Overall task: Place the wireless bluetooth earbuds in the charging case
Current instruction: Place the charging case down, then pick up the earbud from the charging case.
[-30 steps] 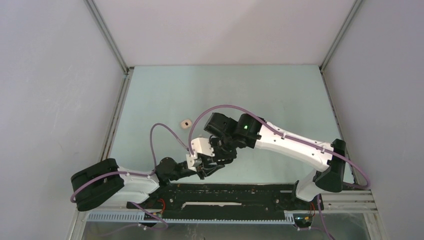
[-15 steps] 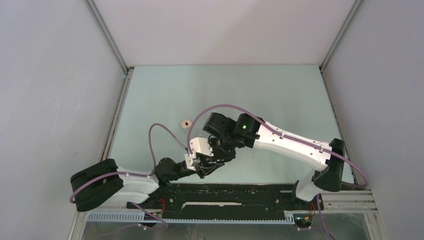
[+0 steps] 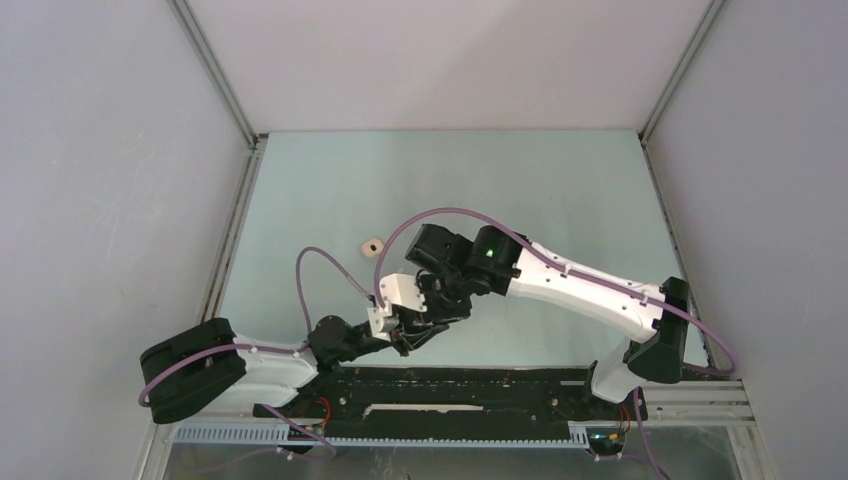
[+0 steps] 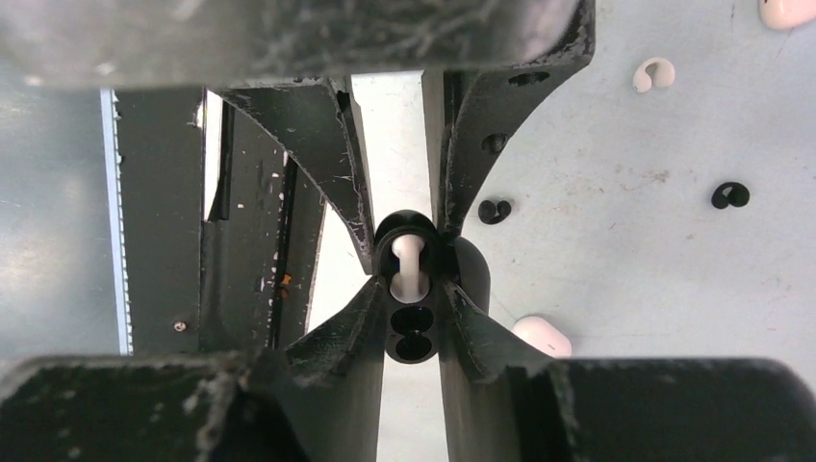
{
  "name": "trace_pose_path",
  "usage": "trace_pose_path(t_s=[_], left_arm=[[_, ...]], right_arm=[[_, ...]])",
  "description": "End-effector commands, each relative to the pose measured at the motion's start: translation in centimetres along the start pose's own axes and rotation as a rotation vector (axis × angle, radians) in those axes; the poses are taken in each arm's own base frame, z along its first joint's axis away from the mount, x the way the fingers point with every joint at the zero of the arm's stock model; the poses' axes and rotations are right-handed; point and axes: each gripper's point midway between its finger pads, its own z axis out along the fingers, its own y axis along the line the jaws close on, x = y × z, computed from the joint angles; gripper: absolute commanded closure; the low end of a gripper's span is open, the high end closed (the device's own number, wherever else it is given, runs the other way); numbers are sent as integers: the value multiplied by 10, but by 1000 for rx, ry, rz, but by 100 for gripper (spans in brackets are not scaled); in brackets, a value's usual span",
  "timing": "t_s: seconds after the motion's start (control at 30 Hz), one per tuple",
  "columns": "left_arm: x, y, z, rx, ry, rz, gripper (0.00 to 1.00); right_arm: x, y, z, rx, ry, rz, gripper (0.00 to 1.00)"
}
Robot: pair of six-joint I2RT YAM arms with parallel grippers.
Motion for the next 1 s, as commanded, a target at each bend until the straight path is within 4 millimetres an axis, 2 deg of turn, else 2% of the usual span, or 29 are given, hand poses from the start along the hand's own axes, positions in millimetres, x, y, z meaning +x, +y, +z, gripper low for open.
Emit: trace_pose_path(t_s=[0.0,0.2,0.37,0.43,0.6,0.83,0.97], left_arm=[[-25,-1,3,7,-93,52,100],[-21,-1,5,9,-80,50,100],[-19,0,6,10,-72,50,100],[-18,-1,6,15,-69,49,100],[-17,-2,8,24,-65,49,100],[-20,-3,5,27,-75,54,100],[-23,-6,3,37,-85,55,100]], right_arm=[[-21,-2,-30,33,-81,-28,71],[-37,15,-81,28,-184,-74,71],[-26,10,-107,76,-227,-46,72],[-19,11,-105,59,-230,-34,75],[-5,21,-79,-6,-160,-93,85],[-7,19,-51,-65,-96,-170,86],[-13,16,-42,-81,-88,-187,82]])
